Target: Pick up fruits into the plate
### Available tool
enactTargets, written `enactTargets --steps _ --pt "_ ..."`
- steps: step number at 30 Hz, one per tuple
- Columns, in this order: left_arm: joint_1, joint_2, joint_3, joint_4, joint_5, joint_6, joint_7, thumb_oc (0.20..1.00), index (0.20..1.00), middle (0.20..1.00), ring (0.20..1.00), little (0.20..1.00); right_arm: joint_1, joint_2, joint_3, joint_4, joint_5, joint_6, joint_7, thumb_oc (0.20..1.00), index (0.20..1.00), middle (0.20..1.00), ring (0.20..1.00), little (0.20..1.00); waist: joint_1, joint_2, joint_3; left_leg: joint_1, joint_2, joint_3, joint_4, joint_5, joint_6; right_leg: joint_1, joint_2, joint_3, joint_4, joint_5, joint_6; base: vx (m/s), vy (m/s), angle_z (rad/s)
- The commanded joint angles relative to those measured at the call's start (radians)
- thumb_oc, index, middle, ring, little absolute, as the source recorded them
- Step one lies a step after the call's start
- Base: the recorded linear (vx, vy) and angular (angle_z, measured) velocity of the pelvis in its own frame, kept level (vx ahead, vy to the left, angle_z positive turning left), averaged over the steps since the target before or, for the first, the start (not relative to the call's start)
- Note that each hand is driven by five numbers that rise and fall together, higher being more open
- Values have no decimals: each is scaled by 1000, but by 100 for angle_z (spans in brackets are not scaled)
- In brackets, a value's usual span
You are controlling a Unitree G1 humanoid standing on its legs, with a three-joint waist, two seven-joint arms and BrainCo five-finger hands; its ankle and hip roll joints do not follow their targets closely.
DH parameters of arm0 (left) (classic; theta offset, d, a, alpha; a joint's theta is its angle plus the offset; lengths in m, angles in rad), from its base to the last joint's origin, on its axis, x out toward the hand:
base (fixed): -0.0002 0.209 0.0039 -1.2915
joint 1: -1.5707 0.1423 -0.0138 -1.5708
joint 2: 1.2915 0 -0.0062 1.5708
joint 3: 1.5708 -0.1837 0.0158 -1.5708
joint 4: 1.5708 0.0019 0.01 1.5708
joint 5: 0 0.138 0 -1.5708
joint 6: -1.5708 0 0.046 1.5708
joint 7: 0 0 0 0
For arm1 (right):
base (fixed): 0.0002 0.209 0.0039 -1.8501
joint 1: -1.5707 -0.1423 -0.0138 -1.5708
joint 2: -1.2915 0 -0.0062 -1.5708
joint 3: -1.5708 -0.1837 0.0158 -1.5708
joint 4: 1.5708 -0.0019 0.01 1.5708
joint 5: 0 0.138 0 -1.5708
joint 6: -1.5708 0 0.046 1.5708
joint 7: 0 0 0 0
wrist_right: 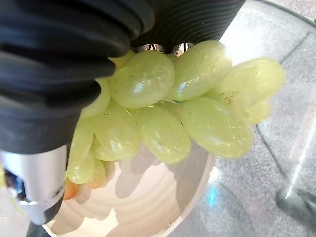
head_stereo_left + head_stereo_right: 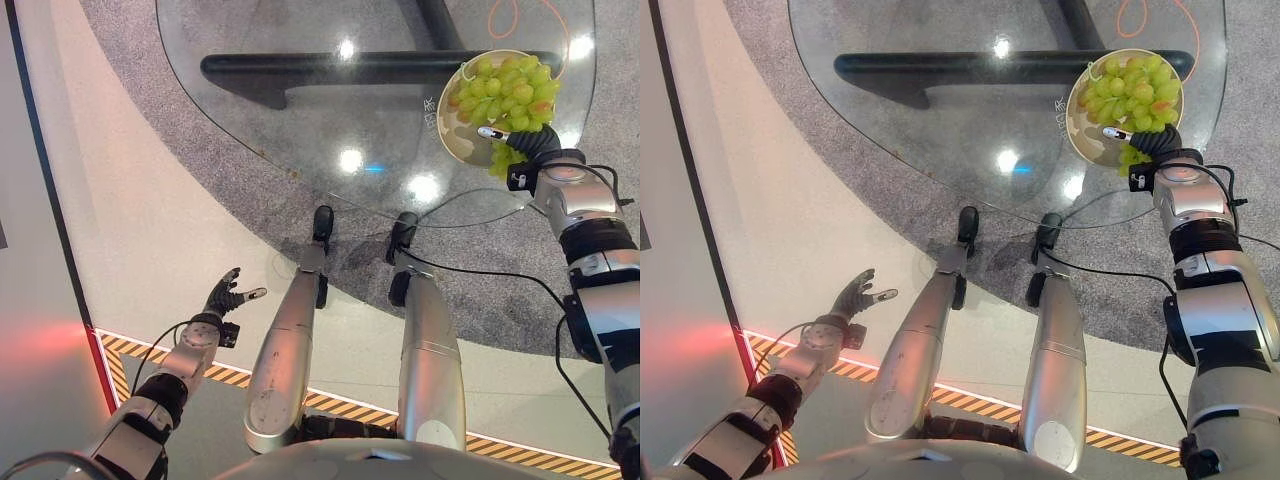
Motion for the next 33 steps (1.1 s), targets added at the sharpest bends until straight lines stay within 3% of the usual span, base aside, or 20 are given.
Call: enactTargets --steps 1,14,28,33 --pt "36 31 -15 -6 -22 -14 6 1000 1000 1000 1000 1000 50 -101 67 32 -51 1 -63 1000 1000 1000 1000 1000 -13 52 -38 16 -43 19 72 -107 47 61 36 -57 -10 -12 31 -46 12 0" --pt "34 14 27 49 -21 -27 -11 1000 1000 1000 1000 1000 121 -109 62 -84 -121 10 -184 1000 1000 1000 1000 1000 -37 1 -38 160 -29 31 -12 -98 57 187 58 -38 -84 6 43 -34 48 -3" --pt "3 -15 97 163 -1 25 -42 1000 1000 1000 1000 1000 278 -86 -18 -190 -159 -19 -245 1000 1000 1000 1000 1000 -60 -71 -38 414 -9 60 -83 -117 56 451 32 -27 -216 39 68 6 54 -4" --pt "36 -29 124 200 2 27 -60 1000 1000 1000 1000 1000 394 -49 -75 -251 -135 -51 -295 1000 1000 1000 1000 1000 -66 -92 -90 497 4 74 -125 -128 50 547 25 -31 -275 47 76 80 27 1"
